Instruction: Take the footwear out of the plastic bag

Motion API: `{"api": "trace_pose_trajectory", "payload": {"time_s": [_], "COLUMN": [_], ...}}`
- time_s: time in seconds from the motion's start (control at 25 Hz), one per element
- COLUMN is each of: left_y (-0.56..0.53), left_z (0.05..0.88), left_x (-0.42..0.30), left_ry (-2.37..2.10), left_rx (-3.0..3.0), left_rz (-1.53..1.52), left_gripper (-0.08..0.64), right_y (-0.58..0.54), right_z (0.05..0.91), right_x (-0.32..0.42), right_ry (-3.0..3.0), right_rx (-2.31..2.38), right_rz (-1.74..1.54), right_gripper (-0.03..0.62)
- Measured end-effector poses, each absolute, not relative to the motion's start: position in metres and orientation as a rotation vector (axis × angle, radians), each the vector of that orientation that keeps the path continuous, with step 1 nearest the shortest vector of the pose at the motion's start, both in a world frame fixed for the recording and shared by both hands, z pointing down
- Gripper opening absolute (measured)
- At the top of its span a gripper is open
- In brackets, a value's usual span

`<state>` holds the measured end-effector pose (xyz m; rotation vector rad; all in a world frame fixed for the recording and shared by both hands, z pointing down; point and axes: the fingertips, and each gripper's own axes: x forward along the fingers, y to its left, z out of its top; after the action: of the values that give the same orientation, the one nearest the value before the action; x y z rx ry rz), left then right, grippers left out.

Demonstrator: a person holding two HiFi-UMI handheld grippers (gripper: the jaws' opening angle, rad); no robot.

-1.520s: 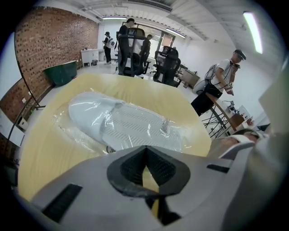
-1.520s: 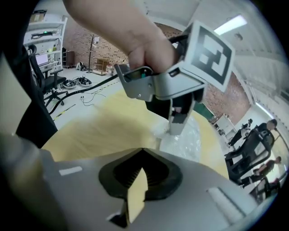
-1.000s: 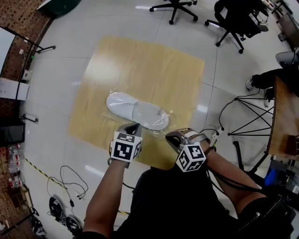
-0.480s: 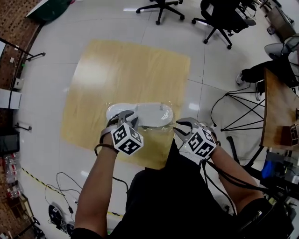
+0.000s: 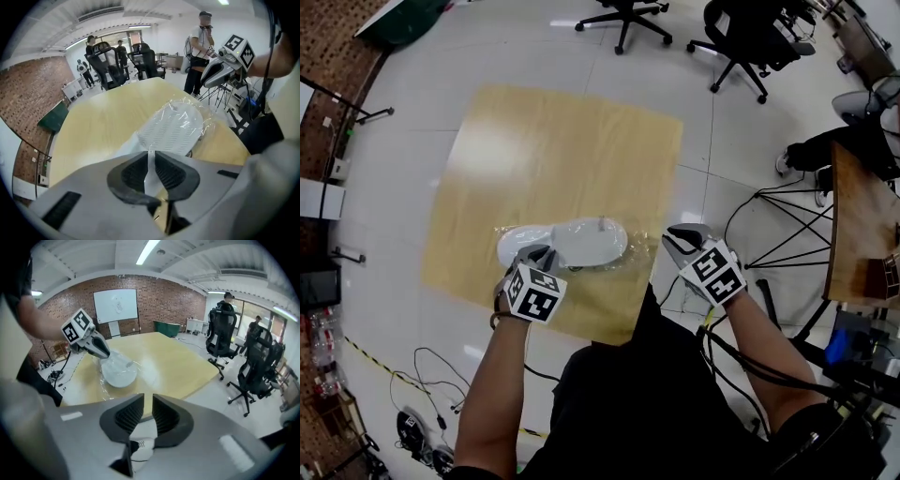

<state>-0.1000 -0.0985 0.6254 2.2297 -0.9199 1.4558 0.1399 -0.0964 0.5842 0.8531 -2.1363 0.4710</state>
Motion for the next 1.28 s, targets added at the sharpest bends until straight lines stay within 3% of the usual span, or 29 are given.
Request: {"api": "trace_pose_trajectory", "payload": {"time_s": [0.36,0.64,0.84,1.0,1.28], "left_y": [-0.08,-0.077,-0.079,-0.082,-0.076], "left_z": [0.625,0.625,0.622,0.612,0.611], "left_x": [-0.128,-0.153,-0.161,-0.159,-0.154], "left_ry": [-1.008,-1.065,-1.079,-1.102,-1.074], "left_rx": [2.12,2.063,2.119,2.194,2.255], "left_rz": [1.325,1.267,1.132,1.019,0.925], "left_gripper": [0.046,0.031,0.02,0.009,0.008], "right_y": [-0.096,-0.098,-0.101,-0.108,-0.112], "right_z": [0.612,0.63,0.628,0.631,0.635], "right_x": [0.026,0.029,0.018,0.009,-0.005], "right_ry": [-2.255,-2.195,-2.249,-2.223,-2.172], "right_rx": [0.662,0.665,0.636,0.618,0.551], "right_rz": [0.654,0.683,0.926,1.147,1.361], "right_gripper": [0.074,0.074,0.075,0.142,0.166]}}
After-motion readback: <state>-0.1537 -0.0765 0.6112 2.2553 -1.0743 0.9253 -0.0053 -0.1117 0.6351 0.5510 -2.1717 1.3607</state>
